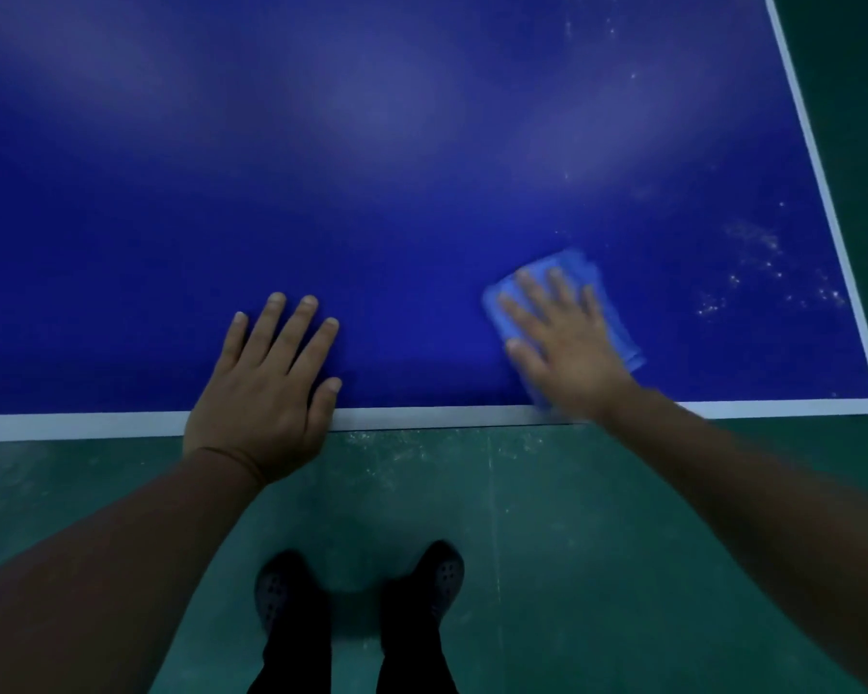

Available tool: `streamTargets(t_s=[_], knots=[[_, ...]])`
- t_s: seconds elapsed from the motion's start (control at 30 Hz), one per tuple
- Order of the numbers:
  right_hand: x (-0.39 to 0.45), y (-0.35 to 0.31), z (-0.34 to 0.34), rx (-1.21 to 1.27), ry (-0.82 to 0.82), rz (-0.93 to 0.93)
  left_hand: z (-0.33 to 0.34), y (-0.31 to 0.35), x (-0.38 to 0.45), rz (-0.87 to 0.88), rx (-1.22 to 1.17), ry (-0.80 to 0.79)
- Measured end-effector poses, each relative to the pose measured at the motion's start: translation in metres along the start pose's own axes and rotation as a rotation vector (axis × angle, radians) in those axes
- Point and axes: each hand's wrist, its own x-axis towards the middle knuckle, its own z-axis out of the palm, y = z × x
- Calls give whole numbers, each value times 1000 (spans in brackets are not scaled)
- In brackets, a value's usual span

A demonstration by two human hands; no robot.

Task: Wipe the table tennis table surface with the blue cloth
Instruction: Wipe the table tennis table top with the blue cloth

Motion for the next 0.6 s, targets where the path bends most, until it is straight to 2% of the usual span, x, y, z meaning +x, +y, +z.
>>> streamTargets(t_s=[0.1,0.13,0.17,0.2,0.23,0.3,0.33,0.37,0.4,0.5,0.57,0.6], knots=[[14,18,-6,166,62,581,0,1,0,2,-6,6],[12,2,-4,189,84,701,0,1,0,2,-9,10],[8,-20,0,176,124,724,0,1,0,4,-9,16],[1,-45,5,151,175,633,0,1,-1,6,-8,19],[-8,-69,9,124,181,456,0,1,-1,6,-5,20],[-28,-84,18,47,94,76,0,1,0,4,3,17],[-31,-71,19,25,62,-3,1,2,0,4,7,12],[-32,-48,18,20,54,38,1,2,0,2,12,7],[-33,-21,17,20,70,169,0,3,1,-1,18,7],[-38,53,8,123,65,726,1,3,1,4,32,9],[-35,63,0,207,89,1000,1,3,1,3,30,17],[-28,53,-2,221,102,1067,1,2,1,5,29,21]])
